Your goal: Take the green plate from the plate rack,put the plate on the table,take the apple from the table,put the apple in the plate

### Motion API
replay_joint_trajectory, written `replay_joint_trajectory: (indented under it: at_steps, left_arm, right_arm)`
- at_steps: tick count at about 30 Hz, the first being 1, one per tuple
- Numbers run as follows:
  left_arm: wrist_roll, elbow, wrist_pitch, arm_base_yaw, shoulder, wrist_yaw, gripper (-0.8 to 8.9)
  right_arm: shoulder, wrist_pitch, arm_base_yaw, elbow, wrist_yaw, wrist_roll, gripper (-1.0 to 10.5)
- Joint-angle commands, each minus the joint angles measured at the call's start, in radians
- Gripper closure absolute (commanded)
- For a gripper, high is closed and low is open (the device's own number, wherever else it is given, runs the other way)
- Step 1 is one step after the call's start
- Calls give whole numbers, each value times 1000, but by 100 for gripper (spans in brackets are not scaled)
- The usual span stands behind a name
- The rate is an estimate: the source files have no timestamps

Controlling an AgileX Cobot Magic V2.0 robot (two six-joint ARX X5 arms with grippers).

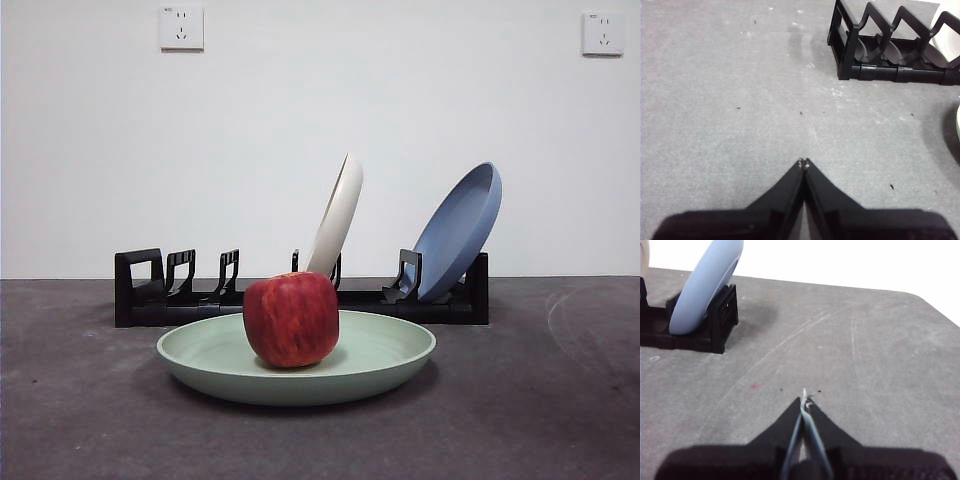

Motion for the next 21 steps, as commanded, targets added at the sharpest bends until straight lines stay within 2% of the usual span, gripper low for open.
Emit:
replay_joint_trajectory:
  at_steps: [1,21]
  left_arm:
    - [12,-7,13,3,2,-3,816]
    - [12,-6,13,3,6,-3,816]
  right_arm:
    - [-2,2,0,-8,2,5,946]
    - [-1,6,0,-8,0,18,946]
